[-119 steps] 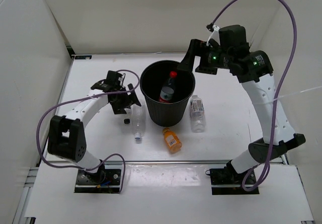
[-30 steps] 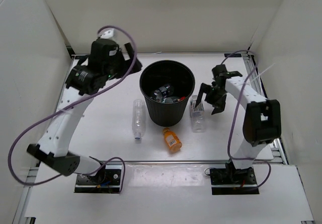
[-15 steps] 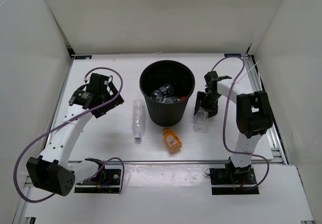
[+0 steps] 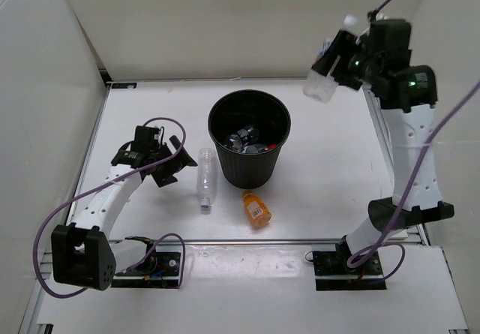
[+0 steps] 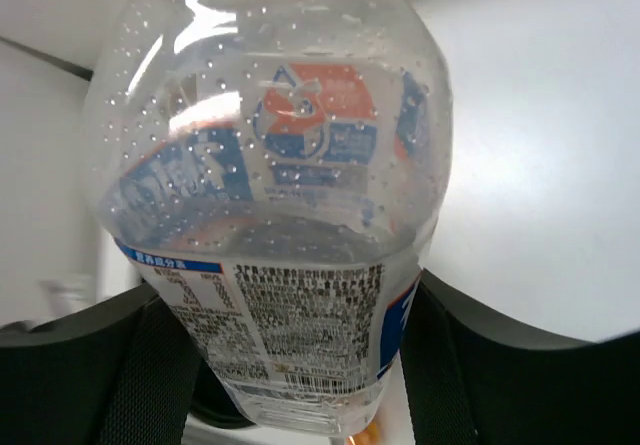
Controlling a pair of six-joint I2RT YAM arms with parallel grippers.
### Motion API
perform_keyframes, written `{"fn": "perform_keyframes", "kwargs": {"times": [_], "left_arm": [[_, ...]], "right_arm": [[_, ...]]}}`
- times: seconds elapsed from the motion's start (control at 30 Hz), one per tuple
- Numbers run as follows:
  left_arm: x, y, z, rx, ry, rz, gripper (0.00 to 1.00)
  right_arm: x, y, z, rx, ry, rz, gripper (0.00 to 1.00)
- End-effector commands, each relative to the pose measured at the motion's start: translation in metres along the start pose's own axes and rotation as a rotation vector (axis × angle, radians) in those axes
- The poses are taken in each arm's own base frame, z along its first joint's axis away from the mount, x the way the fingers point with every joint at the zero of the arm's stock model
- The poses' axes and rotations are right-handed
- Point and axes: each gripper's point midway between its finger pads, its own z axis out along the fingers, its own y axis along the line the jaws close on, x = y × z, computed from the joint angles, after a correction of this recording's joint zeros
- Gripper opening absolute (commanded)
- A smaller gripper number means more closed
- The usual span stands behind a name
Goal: Put the plastic bottles in the bin
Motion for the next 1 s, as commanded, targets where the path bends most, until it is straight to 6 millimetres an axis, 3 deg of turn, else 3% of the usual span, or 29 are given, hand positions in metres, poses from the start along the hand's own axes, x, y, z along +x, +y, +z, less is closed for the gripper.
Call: {"fn": "perform_keyframes", "kwargs": {"times": [0.0,0.13,0.23,0.33,0.37,0.5,0.53,0.77,0.9,0.97], "left_arm": [[-0.006,-0.025,0.009,0.12,0.009,0.057,1.0],[-0.004,-0.017,0.026,0.07,0.026,0.105,1.0],[-0.001,-0.017,0.037,0.06,0.039,0.128,1.0],[0.001,-0.015,0.048,0.044,0.051,0.144,1.0],[0.0,-0.015,0.051,0.043,0.052,0.144,1.0],[0.008,-0.012,0.064,0.02,0.093,0.15,1.0],[0.012,-0.011,0.071,0.011,0.111,0.155,1.0],[0.023,-0.013,0.096,-0.005,0.163,0.191,1.0],[0.024,-0.015,0.108,-0.022,0.187,0.193,0.93],[0.026,-0.016,0.112,-0.025,0.198,0.208,0.79]], "right_arm": [[0.01,0.04,-0.003,-0.107,0.078,-0.055,0.56],[0.044,0.08,0.015,-0.242,0.175,-0.103,0.58],[0.079,0.111,0.022,-0.319,0.258,-0.18,0.66],[0.109,0.129,0.033,-0.339,0.339,-0.274,0.9],[0.107,0.13,0.03,-0.329,0.332,-0.281,1.0],[0.086,0.129,-0.003,-0.349,0.228,-0.29,1.0],[0.069,0.129,-0.019,-0.371,0.153,-0.282,1.0],[0.059,0.101,-0.027,-0.319,0.148,-0.245,1.0],[0.068,0.097,-0.025,-0.309,0.185,-0.253,1.0],[0.07,0.091,-0.022,-0.296,0.193,-0.258,1.0]]}}
